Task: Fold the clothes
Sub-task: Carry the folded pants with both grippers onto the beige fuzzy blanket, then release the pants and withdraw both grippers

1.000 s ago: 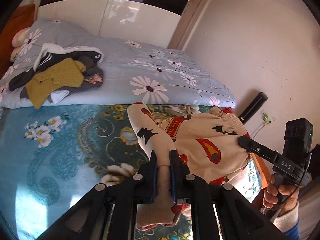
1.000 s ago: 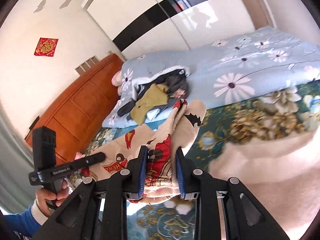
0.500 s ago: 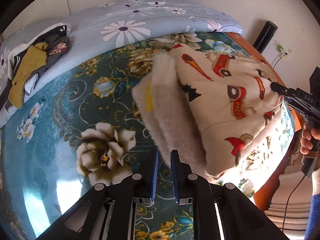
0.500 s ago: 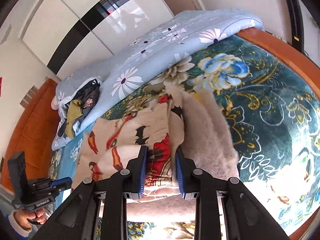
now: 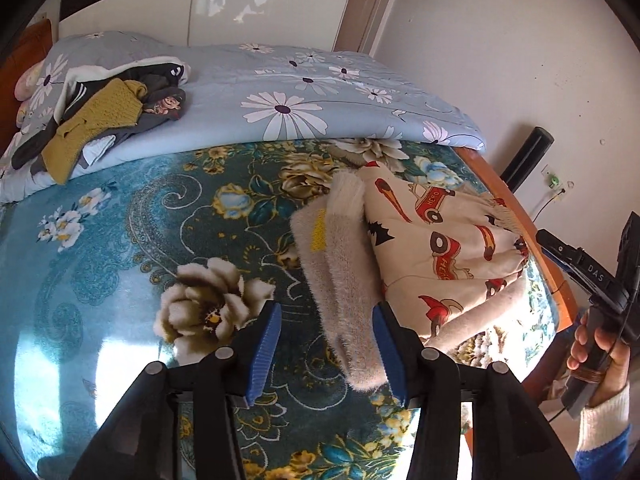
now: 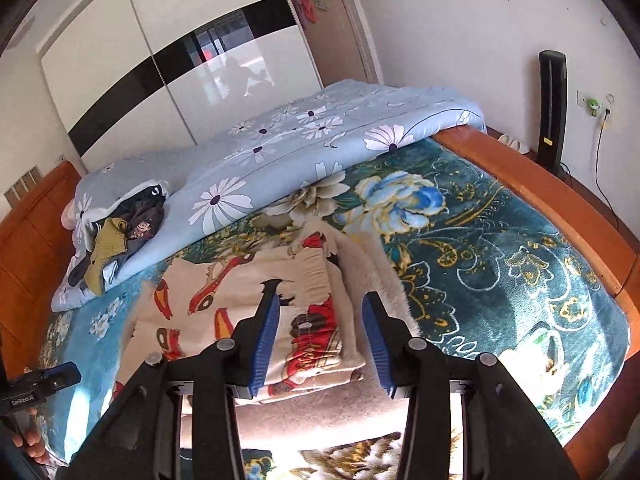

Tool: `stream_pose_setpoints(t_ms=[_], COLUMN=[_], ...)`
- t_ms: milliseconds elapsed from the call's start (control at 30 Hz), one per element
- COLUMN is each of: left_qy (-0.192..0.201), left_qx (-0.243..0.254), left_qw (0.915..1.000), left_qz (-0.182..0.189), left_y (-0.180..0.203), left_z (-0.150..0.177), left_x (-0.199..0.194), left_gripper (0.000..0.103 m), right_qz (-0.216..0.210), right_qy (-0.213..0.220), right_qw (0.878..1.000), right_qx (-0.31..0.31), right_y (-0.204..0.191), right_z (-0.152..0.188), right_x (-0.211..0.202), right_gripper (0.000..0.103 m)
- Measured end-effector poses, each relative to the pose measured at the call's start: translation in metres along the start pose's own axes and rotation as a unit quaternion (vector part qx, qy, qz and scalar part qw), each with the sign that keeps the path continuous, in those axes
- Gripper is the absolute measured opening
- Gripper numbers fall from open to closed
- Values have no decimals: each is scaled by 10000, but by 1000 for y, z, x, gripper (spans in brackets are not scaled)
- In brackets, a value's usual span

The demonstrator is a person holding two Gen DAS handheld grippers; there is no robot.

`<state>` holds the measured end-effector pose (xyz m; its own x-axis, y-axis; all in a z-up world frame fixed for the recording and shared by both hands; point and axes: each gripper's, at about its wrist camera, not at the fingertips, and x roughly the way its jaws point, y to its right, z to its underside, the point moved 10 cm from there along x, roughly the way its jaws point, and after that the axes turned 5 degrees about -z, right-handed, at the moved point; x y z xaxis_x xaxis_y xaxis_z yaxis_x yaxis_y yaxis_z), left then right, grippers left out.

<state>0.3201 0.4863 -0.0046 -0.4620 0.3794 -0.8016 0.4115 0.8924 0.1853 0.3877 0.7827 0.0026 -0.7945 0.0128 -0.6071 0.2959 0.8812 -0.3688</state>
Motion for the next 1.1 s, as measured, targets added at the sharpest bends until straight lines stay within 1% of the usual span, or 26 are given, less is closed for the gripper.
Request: stream_pose_setpoints(t_ms=[67, 167, 233, 333, 367, 433, 467, 500, 567, 733, 867, 933, 967, 1000, 1033, 1067, 1100], left_qy=[40, 144, 181, 129, 97, -12, -73, -84, -34, -12, 181, 148, 103, 64, 36, 15, 1], left_qx=[55, 212, 355, 511, 556, 636, 645, 630, 611, 725, 630, 635, 619, 583, 543, 517, 508], left_qw=[10000, 9997, 9991, 9984, 9982, 9979, 9979, 9980, 9980, 9949, 9933, 9929, 9931, 9935, 9940, 9943, 9945], left_qz=[66, -39, -139, -191, -195, -129, -71, -52, -124, -702, -954, -993, -992, -973, -949, -927, -919], left_y=[8, 19, 26, 35, 38, 43, 45, 46, 47, 40, 33, 31, 30, 29, 28, 28, 27], left_z=[4, 11, 15, 24, 28, 35, 38, 40, 42, 49, 51, 53, 54, 55, 56, 57, 57], left_x=[-2, -4, -4, 0, 2, 7, 9, 11, 12, 21, 21, 24, 26, 27, 29, 30, 30], left_gripper=[67, 75, 77, 78, 79, 87, 97, 103, 103, 103, 103, 103, 103, 103, 103, 103, 103], right_qz=[-191, -267, -319, -342, -315, -286, -269, -236, -183, -180, 208, 389, 451, 501, 524, 533, 534], right_qy=[33, -23, -117, -306, -365, -471, -513, -531, -570, -706, -714, -720, -733, -748, -773, -803, -828], right_qw=[9998, 9996, 9994, 9988, 9986, 9979, 9976, 9974, 9971, 9968, 9956, 9940, 9931, 9922, 9916, 9911, 9907], right_qx=[67, 47, 25, -150, -226, -340, -387, -427, -478, -325, -570, -725, -797, -857, -894, -920, -939], right_y=[-17, -36, -45, -57, -59, -62, -63, -63, -63, -62, -61, -62, -62, -63, -64, -66, -67], right_z=[15, 42, 58, 77, 83, 93, 97, 101, 108, 121, 126, 129, 130, 132, 134, 136, 138], right_x=[-2, 2, 6, 11, 13, 18, 20, 21, 24, 31, 31, 32, 32, 33, 33, 34, 36], right_gripper=[57, 57, 57, 57, 60, 74, 83, 84, 84, 84, 84, 85, 87, 96, 100, 103, 103])
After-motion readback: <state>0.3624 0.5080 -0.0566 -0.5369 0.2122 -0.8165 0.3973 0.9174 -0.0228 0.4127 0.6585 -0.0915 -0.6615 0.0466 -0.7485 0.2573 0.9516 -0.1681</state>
